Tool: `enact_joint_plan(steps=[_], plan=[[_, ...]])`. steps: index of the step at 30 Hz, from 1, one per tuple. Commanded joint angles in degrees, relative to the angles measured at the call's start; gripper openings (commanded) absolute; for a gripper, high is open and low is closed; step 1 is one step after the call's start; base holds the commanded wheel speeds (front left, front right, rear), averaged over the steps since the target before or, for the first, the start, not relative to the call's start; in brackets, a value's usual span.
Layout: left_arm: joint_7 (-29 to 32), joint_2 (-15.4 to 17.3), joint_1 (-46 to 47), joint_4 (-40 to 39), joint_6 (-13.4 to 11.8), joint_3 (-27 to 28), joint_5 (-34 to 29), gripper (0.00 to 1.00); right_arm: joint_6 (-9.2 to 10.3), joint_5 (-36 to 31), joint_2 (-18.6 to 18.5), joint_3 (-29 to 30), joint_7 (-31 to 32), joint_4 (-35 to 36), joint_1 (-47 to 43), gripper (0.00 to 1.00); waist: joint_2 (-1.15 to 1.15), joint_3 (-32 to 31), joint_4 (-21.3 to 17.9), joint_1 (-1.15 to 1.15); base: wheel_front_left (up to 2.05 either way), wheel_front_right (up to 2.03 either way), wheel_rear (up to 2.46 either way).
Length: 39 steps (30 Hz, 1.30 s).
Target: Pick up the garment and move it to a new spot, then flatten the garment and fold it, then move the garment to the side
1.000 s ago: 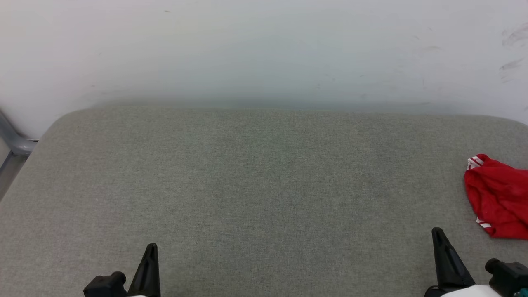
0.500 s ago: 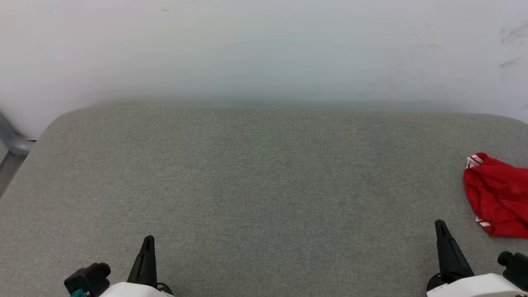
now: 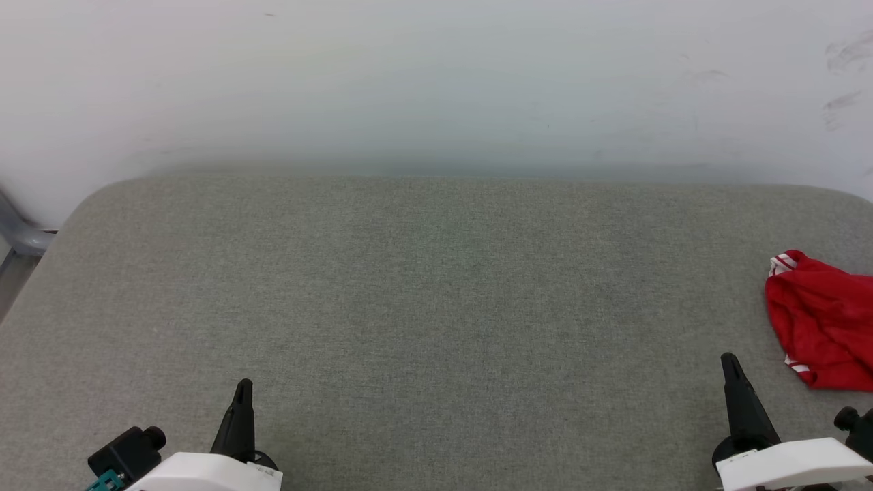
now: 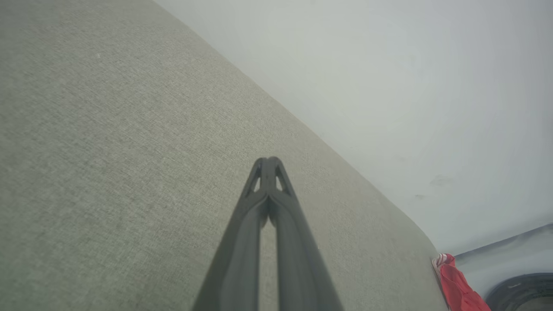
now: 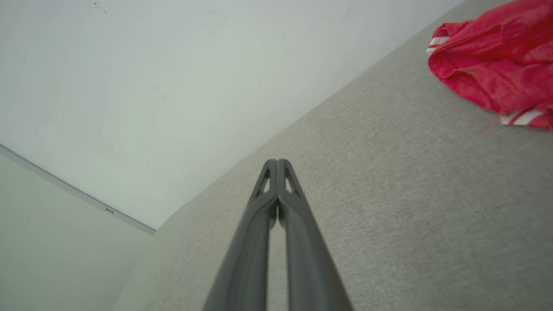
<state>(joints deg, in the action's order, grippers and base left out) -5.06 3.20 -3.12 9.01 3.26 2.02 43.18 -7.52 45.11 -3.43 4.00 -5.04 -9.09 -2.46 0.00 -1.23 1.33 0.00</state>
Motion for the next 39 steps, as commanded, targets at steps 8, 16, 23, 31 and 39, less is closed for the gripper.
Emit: enact_joint_plan(steps=[8,16,23,31,39], plan=[[1.82,0.05,2.41,0.27,0.91,0.85,7.62,0.00,0.01,7.53,-0.22,0.34,1.58,-0.21,2.53,0.00,0.00,0.14,-0.13,0.00,0.00,0.00,0.00],[3.20,0.01,3.44,0.90,1.40,1.39,13.40,0.00,0.01,13.16,-0.18,0.56,2.94,-0.87,3.45,0.00,0.00,0.27,-0.26,0.00,0.00,0.00,0.00],[4.38,-0.03,4.37,1.43,1.84,1.79,18.15,0.00,0.01,17.74,-0.15,0.75,4.01,-1.38,4.30,0.00,0.00,0.39,-0.37,0.00,0.00,0.00,0.00],[5.85,-0.09,5.48,2.18,2.35,2.40,24.40,0.00,0.02,23.81,-0.08,1.01,5.52,-2.11,5.24,0.00,0.00,0.56,-0.52,0.00,0.00,0.00,0.00],[6.95,-0.14,6.35,2.75,2.72,2.85,29.05,0.00,0.02,28.25,-0.01,1.23,6.61,-2.67,5.88,0.00,0.00,0.69,-0.65,0.00,0.00,0.00,0.00]])
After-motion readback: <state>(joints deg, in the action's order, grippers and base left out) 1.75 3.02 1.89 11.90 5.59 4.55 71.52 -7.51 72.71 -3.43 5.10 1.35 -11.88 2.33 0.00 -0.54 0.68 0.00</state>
